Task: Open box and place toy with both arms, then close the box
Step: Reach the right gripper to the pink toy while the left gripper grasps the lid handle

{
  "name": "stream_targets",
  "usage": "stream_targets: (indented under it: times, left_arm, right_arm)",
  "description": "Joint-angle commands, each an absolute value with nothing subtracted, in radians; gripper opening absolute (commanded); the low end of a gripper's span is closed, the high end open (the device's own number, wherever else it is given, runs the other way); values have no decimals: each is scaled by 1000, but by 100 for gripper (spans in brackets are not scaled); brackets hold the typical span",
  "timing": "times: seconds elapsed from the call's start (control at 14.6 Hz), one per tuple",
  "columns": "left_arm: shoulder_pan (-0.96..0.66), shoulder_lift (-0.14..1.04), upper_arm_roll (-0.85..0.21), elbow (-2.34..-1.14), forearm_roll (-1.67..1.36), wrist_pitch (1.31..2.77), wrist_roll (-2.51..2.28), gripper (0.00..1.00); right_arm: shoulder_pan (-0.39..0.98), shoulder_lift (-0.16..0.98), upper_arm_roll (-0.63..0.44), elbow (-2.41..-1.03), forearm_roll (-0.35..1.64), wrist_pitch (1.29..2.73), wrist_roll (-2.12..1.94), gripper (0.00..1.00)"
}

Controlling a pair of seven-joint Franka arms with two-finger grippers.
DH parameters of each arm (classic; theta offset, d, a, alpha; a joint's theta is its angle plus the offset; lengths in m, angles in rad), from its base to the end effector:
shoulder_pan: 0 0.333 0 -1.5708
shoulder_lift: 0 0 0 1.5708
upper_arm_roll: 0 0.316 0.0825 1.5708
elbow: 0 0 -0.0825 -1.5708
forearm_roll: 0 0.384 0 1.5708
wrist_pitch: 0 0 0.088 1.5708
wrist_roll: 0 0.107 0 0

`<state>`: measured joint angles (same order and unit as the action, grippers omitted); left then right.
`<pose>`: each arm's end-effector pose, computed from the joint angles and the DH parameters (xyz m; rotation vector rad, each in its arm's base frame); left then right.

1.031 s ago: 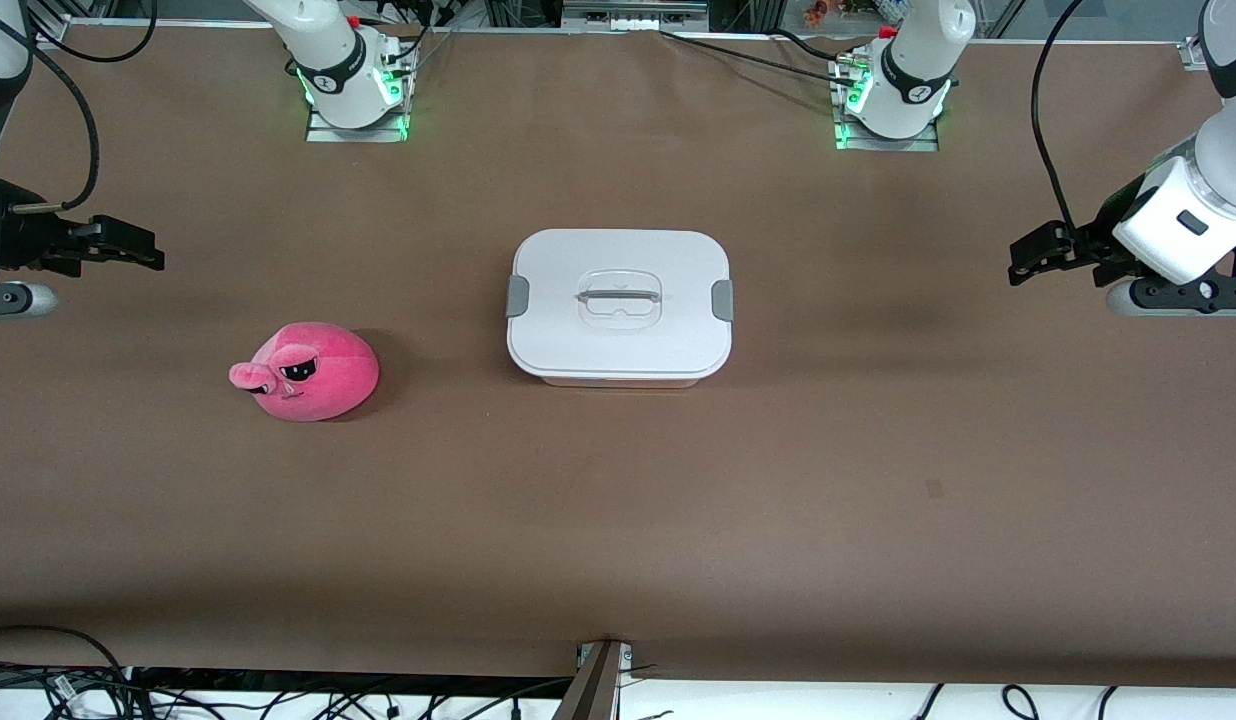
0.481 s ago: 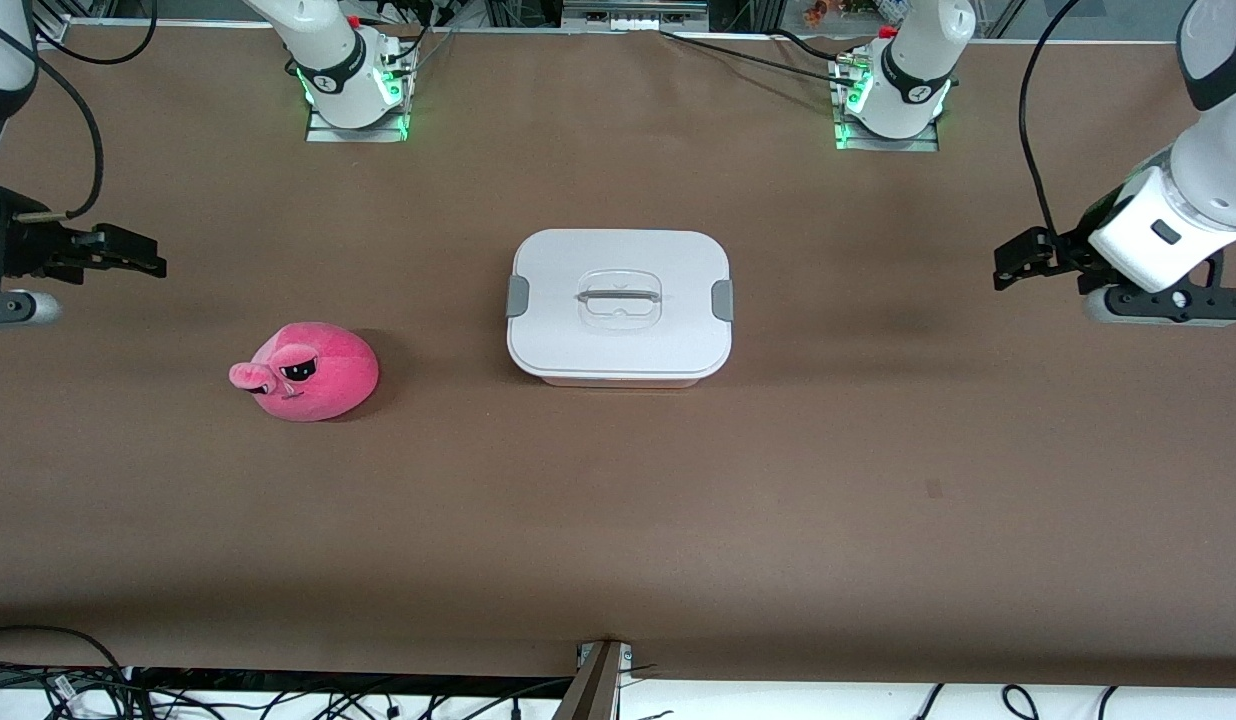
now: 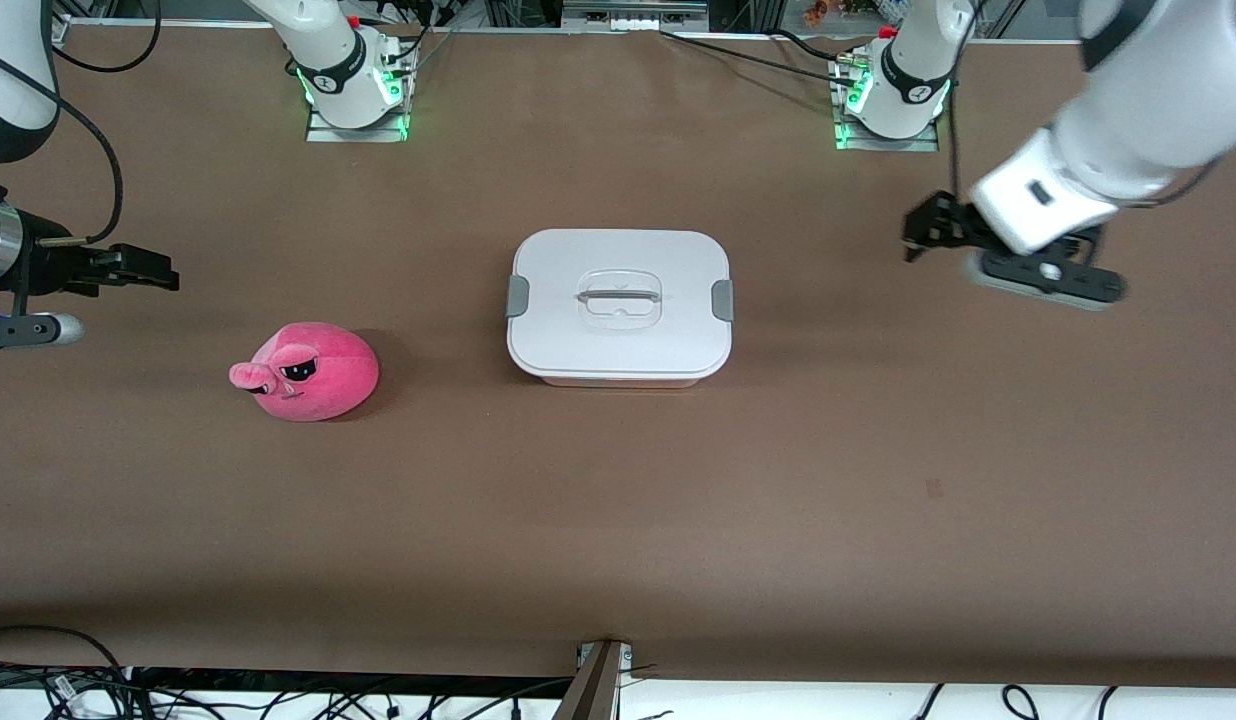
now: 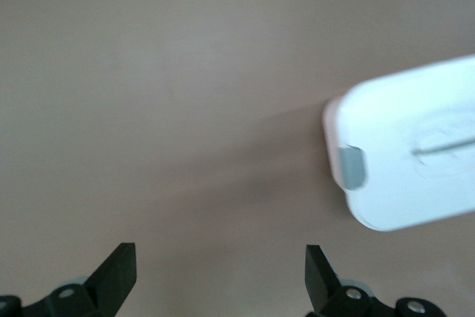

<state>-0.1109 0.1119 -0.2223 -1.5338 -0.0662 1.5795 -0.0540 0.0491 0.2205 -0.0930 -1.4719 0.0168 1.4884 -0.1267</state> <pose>0.5541 -0.1919 0.5807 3.0332 -0.4212 -0.1222 0.6048 -0.0192 0.5365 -3.1092 -0.1286 0.3164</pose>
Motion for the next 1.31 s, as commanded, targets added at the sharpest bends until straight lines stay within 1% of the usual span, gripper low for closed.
stream_targets:
  times: [0.0, 0.21, 0.41, 0.55, 0.76, 1.03, 1.24]
  left_arm:
    - [-178, 211, -274, -1477, -90, 1566, -17, 100]
    - [-257, 299, -290, -1436, -120, 1588, 31, 100]
    - [-374, 391, -291, -1433, -141, 1638, 106, 100]
    - [-432, 405, -288, -1433, -132, 1646, 138, 100]
    - [-460, 455, -285, -1419, -127, 1704, 306, 100]
    - [-463, 506, -287, -1420, -114, 1802, 517, 100]
    - [-477, 544, -288, -1427, -109, 1913, 691, 100]
  right_arm:
    - [52, 241, -84, -1477, -2, 1500, -130, 100]
    - [54, 268, -83, -1492, -3, 1519, -172, 100]
    - [54, 265, -81, -1606, -2, 1629, -238, 100]
    - [54, 267, -81, -1687, 0, 1707, -261, 100]
    - [55, 265, -77, -1805, 0, 1837, -270, 100]
    - [57, 267, -46, -1894, 0, 1925, -285, 100]
    - [67, 284, -32, -1934, 0, 2018, -285, 100]
